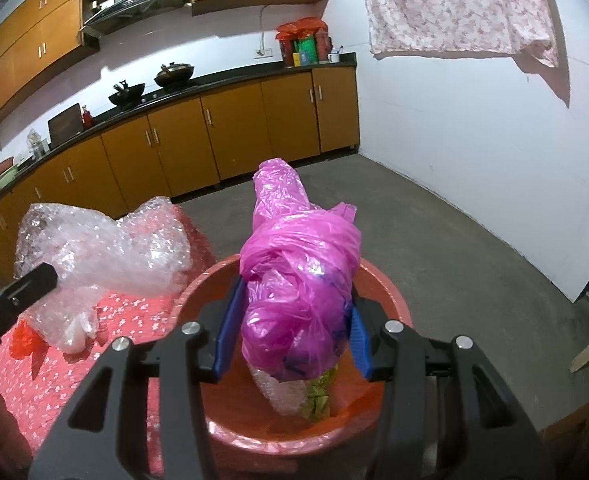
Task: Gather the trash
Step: 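Lift the purple bag and bubble wrap and carry both over the wastebasket, then open both tools to drop the purple bag and bubble wrap into the basket, then move both tools back over the table toward the remaining bags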
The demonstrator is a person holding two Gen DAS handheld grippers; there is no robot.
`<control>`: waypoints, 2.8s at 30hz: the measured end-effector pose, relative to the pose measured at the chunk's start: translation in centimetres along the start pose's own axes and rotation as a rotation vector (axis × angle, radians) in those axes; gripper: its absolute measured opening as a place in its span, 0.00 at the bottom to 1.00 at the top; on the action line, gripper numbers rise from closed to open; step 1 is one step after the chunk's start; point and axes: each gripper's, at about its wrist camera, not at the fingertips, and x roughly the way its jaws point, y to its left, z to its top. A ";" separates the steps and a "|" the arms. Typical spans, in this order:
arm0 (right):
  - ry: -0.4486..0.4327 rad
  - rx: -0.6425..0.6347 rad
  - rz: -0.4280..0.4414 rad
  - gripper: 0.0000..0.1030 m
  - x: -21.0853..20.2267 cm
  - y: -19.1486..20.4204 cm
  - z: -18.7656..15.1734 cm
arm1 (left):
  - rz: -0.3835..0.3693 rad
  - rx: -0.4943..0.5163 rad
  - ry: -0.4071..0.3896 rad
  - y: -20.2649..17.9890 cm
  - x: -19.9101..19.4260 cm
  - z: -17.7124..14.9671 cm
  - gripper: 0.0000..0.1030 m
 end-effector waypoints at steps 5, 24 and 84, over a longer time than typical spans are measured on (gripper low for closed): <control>0.008 0.019 -0.005 0.45 0.7 -0.8 -0.1 | -0.018 0.011 0.030 -0.7 1.7 -0.4 0.08; 0.012 0.062 0.018 0.51 2.7 -2.2 0.5 | -0.036 0.030 0.112 -1.8 6.0 -1.4 0.23; 0.111 -0.293 0.315 0.73 5.6 28.4 -6.7 | 0.730 -0.274 -0.023 23.9 -16.5 -7.5 0.77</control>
